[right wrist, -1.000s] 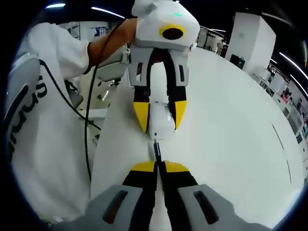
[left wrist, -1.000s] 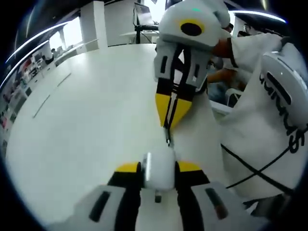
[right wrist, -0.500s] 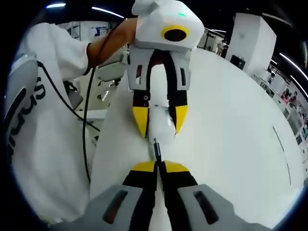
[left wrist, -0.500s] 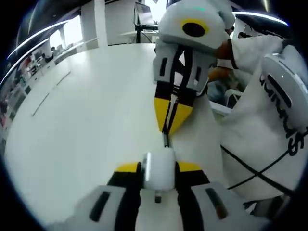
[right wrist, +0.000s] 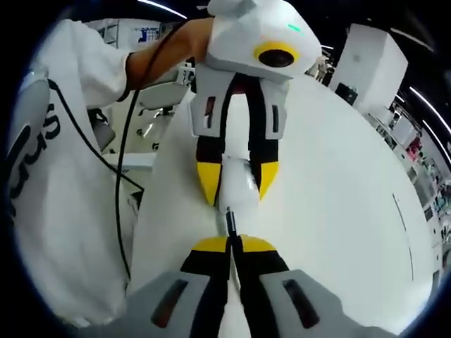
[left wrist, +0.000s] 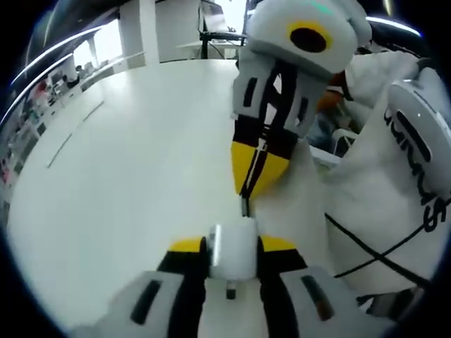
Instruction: Plug the desk Type‑C cable into the charger adapter.
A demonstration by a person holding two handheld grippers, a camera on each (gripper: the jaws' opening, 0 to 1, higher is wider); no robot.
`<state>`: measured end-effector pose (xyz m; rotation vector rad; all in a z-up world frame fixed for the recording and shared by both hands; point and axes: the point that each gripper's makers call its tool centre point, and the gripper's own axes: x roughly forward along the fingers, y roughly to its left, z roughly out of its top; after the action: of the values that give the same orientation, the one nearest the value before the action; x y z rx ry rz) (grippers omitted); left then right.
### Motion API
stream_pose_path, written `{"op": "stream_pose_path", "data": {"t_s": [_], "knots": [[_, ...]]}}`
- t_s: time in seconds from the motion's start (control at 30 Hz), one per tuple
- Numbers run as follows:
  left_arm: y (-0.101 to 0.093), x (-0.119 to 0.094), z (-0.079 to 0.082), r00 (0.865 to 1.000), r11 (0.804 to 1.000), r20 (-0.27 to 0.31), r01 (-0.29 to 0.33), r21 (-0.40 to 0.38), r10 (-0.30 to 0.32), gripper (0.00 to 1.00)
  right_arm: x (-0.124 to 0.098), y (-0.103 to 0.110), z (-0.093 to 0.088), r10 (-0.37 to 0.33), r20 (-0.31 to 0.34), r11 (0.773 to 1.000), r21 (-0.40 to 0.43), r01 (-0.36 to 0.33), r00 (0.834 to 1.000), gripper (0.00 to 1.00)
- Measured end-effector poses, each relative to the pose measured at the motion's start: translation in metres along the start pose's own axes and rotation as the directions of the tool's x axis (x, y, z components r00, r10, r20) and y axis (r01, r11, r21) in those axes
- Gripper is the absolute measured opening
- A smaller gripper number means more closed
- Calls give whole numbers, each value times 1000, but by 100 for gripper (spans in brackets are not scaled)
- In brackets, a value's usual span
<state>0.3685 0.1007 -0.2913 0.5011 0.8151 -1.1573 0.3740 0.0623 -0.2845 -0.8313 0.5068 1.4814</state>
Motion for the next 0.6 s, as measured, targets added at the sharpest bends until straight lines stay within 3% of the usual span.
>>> {"op": "stream_pose_path", "data": {"t_s": [0.1, 0.13, 0.17, 0.2, 0.23, 0.27, 0.43, 0.53, 0.6], "knots": [[0, 1, 1, 1000, 1000, -17, -2, 3, 2, 26, 0, -1, 9, -3, 29, 1000, -10, 3, 1000, 0], [0, 2, 2, 1000, 1000, -14, -1, -2, 1, 26, -2, 3, 27, 30, 128, 999, 11, -31, 991, 0], [1, 2, -1, 999, 999, -47, 2, 37, 0, 26, -4, 12, 22, 70, 97, 992, 94, -80, 993, 0], [-1, 6, 4, 1000, 1000, -5, 7, -7, -7, 26, -4, 13, 28, 91, 113, 996, 15, -93, 989, 0], [0, 8, 7, 1000, 1000, 13, 4, -11, -4, 26, -3, 10, 27, 48, 100, 998, -41, -44, 994, 0], [2, 7, 5, 1000, 1000, 5, -5, -2, 5, 26, -2, 11, 17, 38, 48, 996, -83, -34, 998, 0], [-2, 5, 5, 1000, 1000, -9, 0, 11, 0, 26, -11, 13, 3, 19, 72, 998, -66, -15, 997, 0], [-1, 5, 6, 1000, 1000, -4, 3, 16, -3, 26, 0, -7, 10, -5, 111, 998, -54, 11, 994, 1], [-1, 5, 6, 1000, 1000, -5, 4, 24, -4, 26, 3, -5, 17, -1, 143, 999, -42, 7, 990, 10]]}}
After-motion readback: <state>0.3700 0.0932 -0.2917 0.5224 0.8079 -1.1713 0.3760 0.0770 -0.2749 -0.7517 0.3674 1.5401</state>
